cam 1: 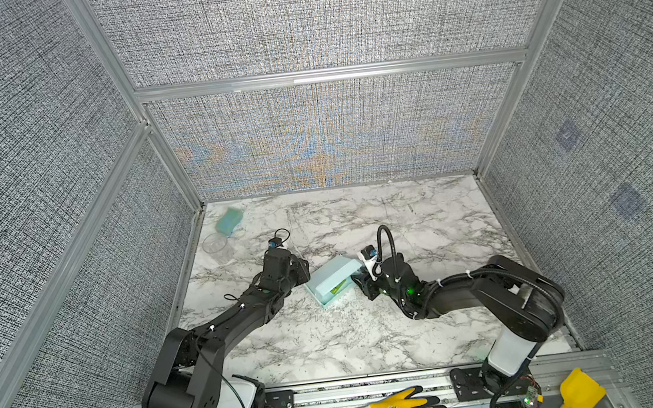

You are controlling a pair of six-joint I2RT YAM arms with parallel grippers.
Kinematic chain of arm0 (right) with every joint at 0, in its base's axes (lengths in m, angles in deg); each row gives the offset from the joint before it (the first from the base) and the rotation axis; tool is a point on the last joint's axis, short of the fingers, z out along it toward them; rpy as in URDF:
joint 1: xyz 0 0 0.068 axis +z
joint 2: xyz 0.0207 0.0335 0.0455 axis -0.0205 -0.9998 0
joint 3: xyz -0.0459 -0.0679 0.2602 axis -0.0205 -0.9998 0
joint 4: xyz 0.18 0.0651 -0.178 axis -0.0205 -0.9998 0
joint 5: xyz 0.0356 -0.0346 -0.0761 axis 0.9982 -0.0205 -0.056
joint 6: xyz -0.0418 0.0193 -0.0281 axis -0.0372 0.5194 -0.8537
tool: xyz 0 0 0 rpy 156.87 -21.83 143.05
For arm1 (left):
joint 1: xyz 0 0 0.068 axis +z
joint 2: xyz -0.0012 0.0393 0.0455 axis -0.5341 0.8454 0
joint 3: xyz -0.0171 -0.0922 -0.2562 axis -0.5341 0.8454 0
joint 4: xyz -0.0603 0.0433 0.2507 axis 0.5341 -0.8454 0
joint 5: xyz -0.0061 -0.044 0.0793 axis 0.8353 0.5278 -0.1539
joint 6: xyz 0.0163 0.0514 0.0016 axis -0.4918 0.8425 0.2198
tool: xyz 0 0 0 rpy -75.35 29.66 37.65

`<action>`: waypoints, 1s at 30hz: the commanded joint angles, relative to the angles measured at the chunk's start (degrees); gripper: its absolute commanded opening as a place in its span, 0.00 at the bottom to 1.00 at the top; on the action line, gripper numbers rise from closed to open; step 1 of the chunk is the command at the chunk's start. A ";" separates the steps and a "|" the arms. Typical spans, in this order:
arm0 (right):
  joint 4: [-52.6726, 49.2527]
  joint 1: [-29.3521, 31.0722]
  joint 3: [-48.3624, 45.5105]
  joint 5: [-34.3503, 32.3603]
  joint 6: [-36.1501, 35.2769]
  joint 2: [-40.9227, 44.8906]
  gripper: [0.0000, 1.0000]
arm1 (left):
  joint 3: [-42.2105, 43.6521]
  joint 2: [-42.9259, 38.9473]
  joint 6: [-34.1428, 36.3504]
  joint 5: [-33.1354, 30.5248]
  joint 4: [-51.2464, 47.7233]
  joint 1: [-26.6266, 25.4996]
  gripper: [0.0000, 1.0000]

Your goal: Fold the paper box

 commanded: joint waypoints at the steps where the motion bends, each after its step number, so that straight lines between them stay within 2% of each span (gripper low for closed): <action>1: -7.91 0.11 -0.68 0.33 -0.47 3.65 0.53 | -0.79 0.03 0.65 0.55 -1.05 0.01 0.45; 5: -13.71 0.11 -2.69 -0.23 1.24 8.92 0.57 | -1.63 0.13 1.51 0.76 -1.36 0.00 0.46; 13: -24.47 0.12 -7.09 -5.28 8.19 19.42 0.57 | -3.32 0.41 4.70 3.22 -2.51 -0.92 0.46; 17: -30.41 -0.44 -6.14 -8.97 13.24 22.51 0.56 | -3.33 -1.66 8.18 2.47 -2.46 -4.28 0.46; 23: -39.76 -3.67 -0.21 -8.81 18.08 21.94 0.57 | -1.96 -3.67 11.80 2.66 0.60 -10.20 0.47; 30: -45.14 -7.17 1.39 -6.32 21.33 24.62 0.57 | -1.06 -0.69 12.90 3.23 1.94 -15.00 0.47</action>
